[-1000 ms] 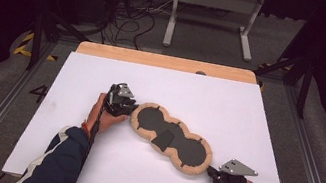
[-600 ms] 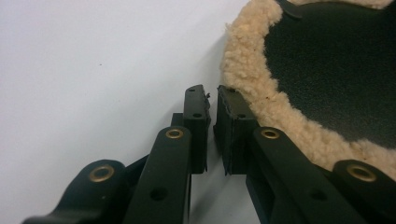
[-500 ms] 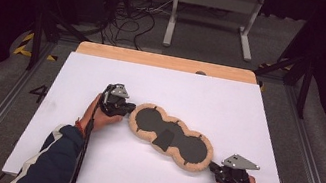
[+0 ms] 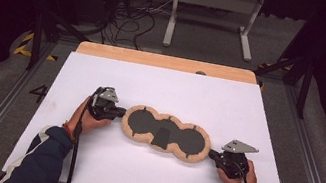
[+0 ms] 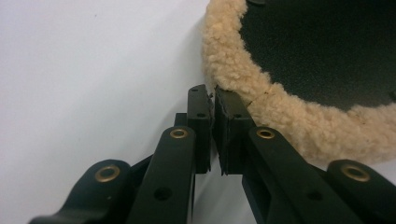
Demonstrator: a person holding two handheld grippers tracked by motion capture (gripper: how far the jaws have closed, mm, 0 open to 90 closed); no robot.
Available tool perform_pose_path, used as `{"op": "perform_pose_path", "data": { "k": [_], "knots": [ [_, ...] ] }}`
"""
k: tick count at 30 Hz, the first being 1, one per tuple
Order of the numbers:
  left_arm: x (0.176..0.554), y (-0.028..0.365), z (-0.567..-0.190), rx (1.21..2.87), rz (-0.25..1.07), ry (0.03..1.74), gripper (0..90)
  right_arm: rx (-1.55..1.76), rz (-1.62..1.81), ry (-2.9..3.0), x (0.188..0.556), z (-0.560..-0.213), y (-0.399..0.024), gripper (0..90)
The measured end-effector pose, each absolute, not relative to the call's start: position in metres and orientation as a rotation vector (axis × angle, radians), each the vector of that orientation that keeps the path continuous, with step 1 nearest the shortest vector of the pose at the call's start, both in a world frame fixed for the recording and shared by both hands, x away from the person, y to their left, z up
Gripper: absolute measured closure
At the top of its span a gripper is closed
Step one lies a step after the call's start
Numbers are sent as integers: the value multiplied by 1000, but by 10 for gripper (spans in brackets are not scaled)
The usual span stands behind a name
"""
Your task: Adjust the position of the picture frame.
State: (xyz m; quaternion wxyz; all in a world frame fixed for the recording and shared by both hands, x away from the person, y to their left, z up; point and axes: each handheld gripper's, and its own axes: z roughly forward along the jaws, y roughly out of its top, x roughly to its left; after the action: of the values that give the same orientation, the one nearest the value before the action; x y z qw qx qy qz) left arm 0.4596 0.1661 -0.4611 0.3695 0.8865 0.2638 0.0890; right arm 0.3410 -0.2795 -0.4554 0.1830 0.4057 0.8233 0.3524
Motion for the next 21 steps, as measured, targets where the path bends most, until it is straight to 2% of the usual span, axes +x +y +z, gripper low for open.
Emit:
{"op": "perform_pose_path", "data": {
  "k": [21],
  "knots": [
    [436,174,-461,2277,253,719,853,1166,996,2291,368,-456,-276,900]
  ]
}}
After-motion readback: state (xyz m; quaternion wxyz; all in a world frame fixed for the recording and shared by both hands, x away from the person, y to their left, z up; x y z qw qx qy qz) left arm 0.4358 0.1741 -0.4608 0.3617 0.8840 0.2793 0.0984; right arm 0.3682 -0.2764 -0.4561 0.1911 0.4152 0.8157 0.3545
